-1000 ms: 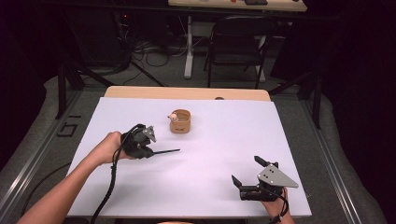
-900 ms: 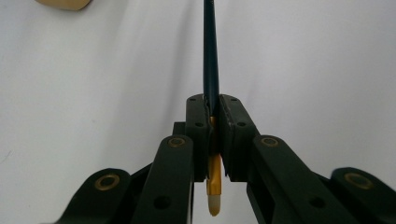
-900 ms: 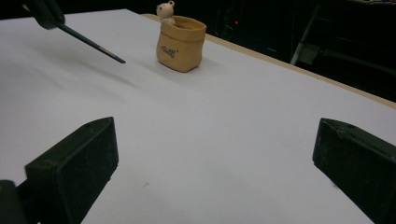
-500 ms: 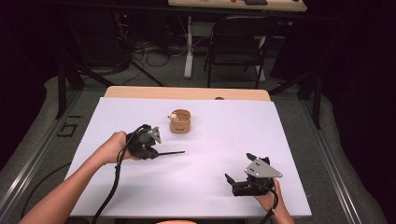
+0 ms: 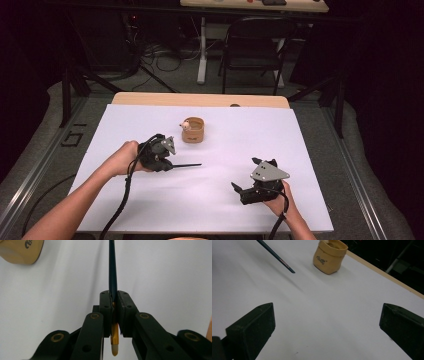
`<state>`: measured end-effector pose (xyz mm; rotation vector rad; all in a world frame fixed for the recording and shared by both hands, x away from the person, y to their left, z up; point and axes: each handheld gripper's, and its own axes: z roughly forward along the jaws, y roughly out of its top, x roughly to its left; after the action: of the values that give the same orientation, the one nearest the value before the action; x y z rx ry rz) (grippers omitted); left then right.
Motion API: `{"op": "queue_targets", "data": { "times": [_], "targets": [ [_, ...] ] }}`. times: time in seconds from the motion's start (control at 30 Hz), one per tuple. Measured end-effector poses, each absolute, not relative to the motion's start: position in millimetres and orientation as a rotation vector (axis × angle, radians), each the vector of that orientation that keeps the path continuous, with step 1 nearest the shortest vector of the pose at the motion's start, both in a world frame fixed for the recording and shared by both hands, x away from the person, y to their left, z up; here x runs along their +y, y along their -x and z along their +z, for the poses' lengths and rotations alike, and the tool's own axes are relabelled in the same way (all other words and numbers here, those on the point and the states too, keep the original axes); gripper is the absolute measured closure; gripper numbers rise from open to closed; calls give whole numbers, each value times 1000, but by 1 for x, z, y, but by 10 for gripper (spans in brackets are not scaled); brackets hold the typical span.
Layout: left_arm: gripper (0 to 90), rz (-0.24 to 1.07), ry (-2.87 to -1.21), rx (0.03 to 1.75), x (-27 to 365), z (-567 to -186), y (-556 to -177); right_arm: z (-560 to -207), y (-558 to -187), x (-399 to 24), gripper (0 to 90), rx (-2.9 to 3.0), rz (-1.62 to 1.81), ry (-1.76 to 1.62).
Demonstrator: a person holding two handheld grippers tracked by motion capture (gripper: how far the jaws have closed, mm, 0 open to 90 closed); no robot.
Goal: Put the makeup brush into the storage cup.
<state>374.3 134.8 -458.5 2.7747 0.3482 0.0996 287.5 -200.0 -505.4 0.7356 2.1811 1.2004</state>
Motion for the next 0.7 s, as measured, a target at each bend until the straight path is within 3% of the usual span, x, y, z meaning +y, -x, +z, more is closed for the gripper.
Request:
{"op": "queue_targets", "data": {
  "times": [0.7],
  "targets": [
    [831, 86, -2780, 282, 120, -458, -373, -508, -325, -159, 23, 2336, 1134, -636]
  ]
}}
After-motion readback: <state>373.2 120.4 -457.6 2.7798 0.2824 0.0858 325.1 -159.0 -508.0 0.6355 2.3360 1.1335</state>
